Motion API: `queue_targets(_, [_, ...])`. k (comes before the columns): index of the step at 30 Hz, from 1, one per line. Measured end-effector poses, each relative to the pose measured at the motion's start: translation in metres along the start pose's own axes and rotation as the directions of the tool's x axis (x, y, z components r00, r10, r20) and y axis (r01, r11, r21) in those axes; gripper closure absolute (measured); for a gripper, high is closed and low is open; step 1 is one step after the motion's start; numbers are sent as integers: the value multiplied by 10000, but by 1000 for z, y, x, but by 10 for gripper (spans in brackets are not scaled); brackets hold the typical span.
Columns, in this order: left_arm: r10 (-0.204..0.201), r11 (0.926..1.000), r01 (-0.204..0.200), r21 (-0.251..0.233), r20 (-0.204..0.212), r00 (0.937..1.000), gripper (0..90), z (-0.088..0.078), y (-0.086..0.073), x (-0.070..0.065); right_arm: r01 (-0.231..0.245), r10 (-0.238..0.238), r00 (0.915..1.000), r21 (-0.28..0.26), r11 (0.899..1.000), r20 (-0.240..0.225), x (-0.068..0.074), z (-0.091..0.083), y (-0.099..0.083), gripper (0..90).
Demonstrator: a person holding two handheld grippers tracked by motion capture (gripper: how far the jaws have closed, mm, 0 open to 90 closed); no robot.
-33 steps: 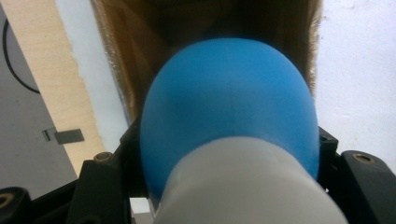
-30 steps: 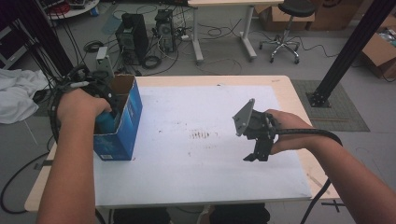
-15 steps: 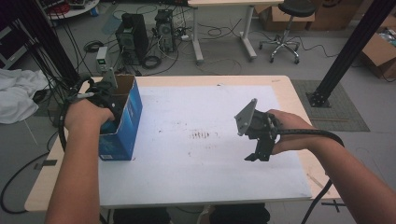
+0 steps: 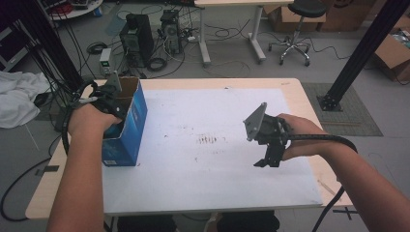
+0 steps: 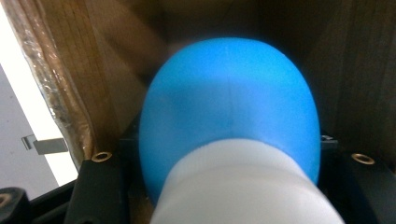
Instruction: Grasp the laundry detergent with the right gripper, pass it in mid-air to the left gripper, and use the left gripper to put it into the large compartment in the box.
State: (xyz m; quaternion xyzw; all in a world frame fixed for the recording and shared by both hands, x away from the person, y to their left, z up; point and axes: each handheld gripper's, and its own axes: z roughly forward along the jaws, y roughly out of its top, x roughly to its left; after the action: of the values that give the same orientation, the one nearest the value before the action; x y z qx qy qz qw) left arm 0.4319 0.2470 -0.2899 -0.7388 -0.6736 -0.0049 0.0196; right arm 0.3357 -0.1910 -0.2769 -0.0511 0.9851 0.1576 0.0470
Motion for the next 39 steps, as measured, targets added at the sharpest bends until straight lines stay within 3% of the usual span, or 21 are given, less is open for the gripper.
queue_targets(12, [11,10000,-11,48,-89,10000,378,0,-1,-1,52,-52,10000,45,10000,10,1,0,2,24])
queue_targets(19, [9,9999,-10,-162,-54,10000,363,-4,-4,2,52,-52,10000,76,10000,15,2,1,2,25])
queue_targets(26, [88,9997,-87,-208,37,10000,294,-9,-5,0,92,-92,10000,63,9999,23,2,0,3,25])
queue_targets(39, [87,9990,-101,-426,-328,9994,287,-25,-9,-2,119,-119,9999,20,9999,92,4,-2,2,26])
